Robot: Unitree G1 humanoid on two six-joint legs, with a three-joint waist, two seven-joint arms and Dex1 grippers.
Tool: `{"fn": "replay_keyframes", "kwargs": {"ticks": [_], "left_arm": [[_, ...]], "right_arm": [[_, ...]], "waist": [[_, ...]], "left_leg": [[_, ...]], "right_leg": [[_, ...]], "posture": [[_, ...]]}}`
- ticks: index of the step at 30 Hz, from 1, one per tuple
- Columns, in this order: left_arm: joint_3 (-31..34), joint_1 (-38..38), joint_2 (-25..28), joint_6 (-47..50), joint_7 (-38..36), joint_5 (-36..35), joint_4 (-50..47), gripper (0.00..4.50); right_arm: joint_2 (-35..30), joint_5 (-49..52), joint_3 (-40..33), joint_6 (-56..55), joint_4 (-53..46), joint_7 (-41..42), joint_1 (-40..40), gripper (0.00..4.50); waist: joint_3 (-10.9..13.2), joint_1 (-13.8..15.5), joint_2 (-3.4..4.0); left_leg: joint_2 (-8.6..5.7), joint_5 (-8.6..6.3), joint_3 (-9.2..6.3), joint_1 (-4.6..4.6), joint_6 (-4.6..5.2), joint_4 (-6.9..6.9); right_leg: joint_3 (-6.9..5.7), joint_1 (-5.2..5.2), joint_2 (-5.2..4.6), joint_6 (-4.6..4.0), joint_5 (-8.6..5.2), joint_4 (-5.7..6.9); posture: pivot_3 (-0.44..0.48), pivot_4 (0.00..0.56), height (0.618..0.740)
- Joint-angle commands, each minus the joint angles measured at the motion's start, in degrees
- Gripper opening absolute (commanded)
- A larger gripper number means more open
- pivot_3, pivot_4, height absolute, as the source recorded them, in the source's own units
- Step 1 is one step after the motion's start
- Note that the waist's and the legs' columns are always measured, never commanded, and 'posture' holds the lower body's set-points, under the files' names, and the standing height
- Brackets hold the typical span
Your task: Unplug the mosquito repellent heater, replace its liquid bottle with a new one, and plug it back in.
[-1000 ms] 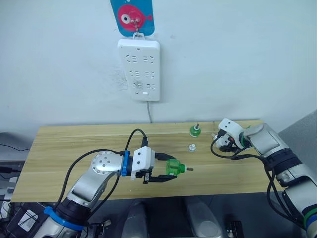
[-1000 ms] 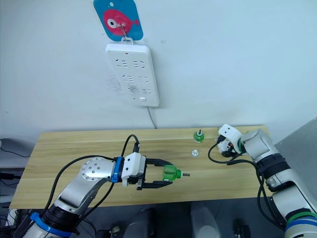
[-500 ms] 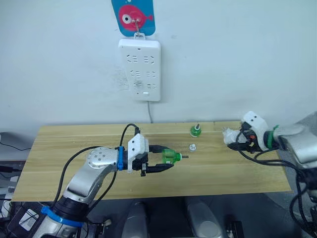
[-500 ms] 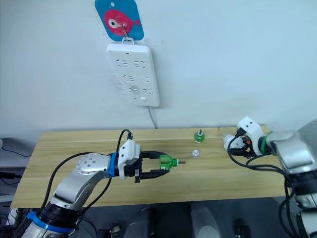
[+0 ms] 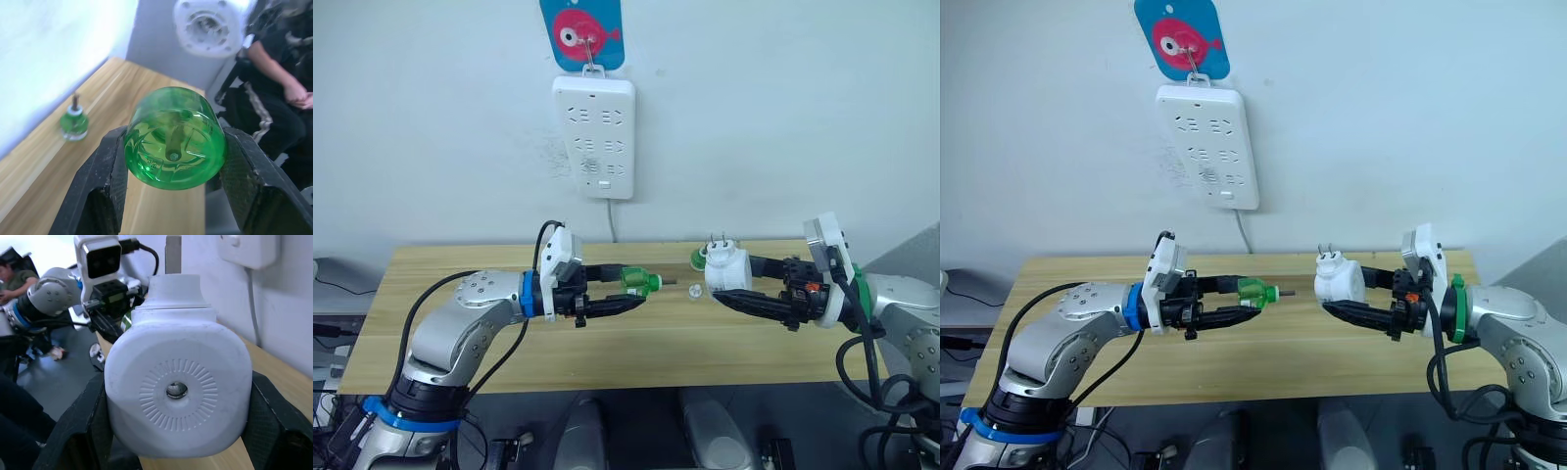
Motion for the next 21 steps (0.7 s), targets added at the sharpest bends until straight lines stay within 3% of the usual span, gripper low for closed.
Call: {"fn": "replay_keyframes", "kwargs": {"ticks": [1,15,21], "left_arm": [[1.43,-1.02,0.79,3.30,0.06,-4.63,-5.47,2.31],[2.61,-2.35,-0.28,8.85,3.49,-10.03,-7.19,2.31],[3.93,-2.00,-0.28,14.43,5.16,-17.10,-8.76,2.31]], "right_arm": [[0.87,4.13,1.32,-1.96,-1.73,-1.38,-0.51,2.97],[-1.06,10.21,3.57,-4.65,-1.45,-3.93,2.69,2.97],[-2.18,12.75,2.58,-4.56,-0.20,-5.23,3.78,2.97]], "waist": [[0.00,0.01,0.00],[0.00,0.63,0.00],[0.00,0.64,0.00]], "left_leg": [[0.01,0.00,0.01,0.01,0.00,-0.01],[0.00,0.00,0.01,-0.01,0.00,-0.02],[0.01,0.00,0.01,0.00,0.00,-0.02]], "right_leg": [[0.01,0.00,0.00,0.00,0.00,0.00],[0.01,0.00,0.00,0.00,0.00,-0.07],[0.01,0.00,0.01,0.00,0.00,-0.06]], "posture": [[-0.186,0.277,0.740],[-0.183,0.271,0.740],[-0.184,0.266,0.740]]}}
